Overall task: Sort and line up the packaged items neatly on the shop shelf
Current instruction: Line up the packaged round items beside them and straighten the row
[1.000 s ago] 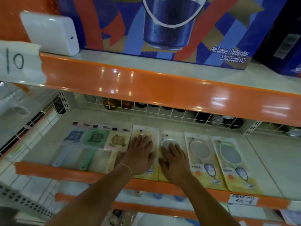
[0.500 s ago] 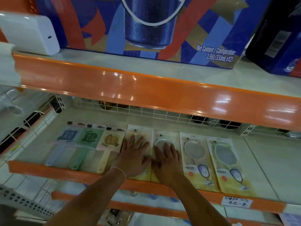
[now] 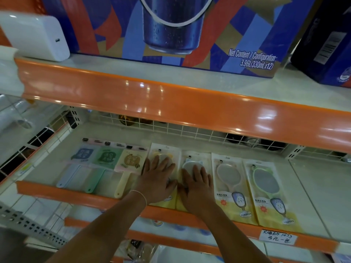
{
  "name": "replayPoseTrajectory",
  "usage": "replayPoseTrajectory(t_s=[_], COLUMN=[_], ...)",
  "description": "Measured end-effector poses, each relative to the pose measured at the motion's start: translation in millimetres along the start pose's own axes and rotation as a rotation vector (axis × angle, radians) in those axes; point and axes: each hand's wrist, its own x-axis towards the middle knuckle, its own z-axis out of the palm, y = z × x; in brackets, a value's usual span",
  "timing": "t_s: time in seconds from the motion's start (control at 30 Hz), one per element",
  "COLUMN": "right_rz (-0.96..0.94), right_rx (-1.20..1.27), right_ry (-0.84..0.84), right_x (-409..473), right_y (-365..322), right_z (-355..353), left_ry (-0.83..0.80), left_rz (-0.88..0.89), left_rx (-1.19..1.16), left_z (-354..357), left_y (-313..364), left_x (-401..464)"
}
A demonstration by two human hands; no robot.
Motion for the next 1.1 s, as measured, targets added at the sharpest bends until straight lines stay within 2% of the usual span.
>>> replayPoseTrajectory(t_s=[0.27,0.57,0.73,0.87,1.1], right_rz=[-0.013,0.010,-0.024,-0.051,-0.045], right_rx=[0.046,0.034,0.144,0.332,0.347], right_ry=[0.040,0.065,0.157,0.141,0.157], right_x=[7.8,7.1,18.6,19.8,28.5], right_y=[-11.1,-17.1,-24.6,-46.9,-100.3], right_z=[-10.1,-1.3,-10.1,-16.8,-9.2], left_ry=[0.081,0.077,0.132,0.267,0.337], left_rz=[-0.031,-0.047,-0.100,-0.209,-0.389], left_rx=[-0.022,-0.035,-0.207,-0.341,-0.339], left_z=[-4.0,-0.9,-20.8,-39.2,-57.5], left_y=[0.4,1.9,-5.3,-38.0,-154.2], left_x=[-10.2,-20.9,-27.2,-45.2,-63.3])
